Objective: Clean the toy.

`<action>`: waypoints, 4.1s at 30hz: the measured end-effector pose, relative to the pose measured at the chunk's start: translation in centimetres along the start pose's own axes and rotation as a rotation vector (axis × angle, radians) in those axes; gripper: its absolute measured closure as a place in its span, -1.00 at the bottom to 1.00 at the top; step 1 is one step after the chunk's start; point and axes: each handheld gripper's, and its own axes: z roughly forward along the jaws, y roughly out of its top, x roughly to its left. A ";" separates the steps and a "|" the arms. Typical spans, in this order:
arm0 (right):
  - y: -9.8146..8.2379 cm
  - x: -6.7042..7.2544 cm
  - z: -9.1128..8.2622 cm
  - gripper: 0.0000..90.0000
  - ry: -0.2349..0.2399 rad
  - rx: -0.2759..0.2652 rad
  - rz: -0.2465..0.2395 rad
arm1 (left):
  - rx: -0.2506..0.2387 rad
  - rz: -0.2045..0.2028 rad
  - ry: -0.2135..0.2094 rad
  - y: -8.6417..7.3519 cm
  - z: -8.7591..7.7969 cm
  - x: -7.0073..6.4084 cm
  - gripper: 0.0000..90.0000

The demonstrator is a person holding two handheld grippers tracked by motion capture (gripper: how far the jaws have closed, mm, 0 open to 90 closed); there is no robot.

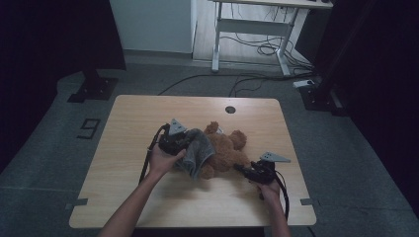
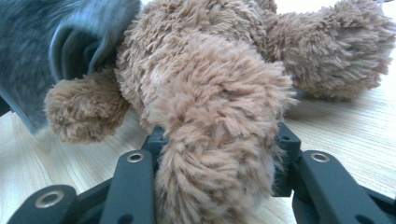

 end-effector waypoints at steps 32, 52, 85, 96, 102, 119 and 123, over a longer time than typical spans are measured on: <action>-0.1 -0.1 0.1 0.24 0.005 0.012 0.004 | 0.131 -0.192 0.122 -8.8 -0.9 7.3 0.81; -0.1 -0.2 0.1 0.24 0.005 0.016 0.003 | 0.002 -0.090 0.022 1.2 0.3 3.3 0.81; 1.2 0.1 -2.0 -0.24 -0.013 -0.021 0.042 | -0.033 -0.176 -0.045 -5.9 -0.2 2.2 0.85; 3.8 2.1 0.7 -0.53 -0.011 0.035 0.009 | -0.042 -0.169 -0.060 -6.7 -1.0 1.6 0.85; 4.1 2.8 3.9 -0.41 -0.028 0.119 -0.016 | -0.040 -0.173 -0.066 -6.9 -1.0 1.7 0.85; 0.7 2.9 3.7 0.34 0.023 0.125 -0.069 | -0.047 -0.173 -0.099 -7.9 -2.4 0.7 0.85; 0.3 3.0 3.4 0.35 0.027 0.117 -0.090 | -0.045 -0.163 -0.101 -7.8 -3.2 0.3 0.85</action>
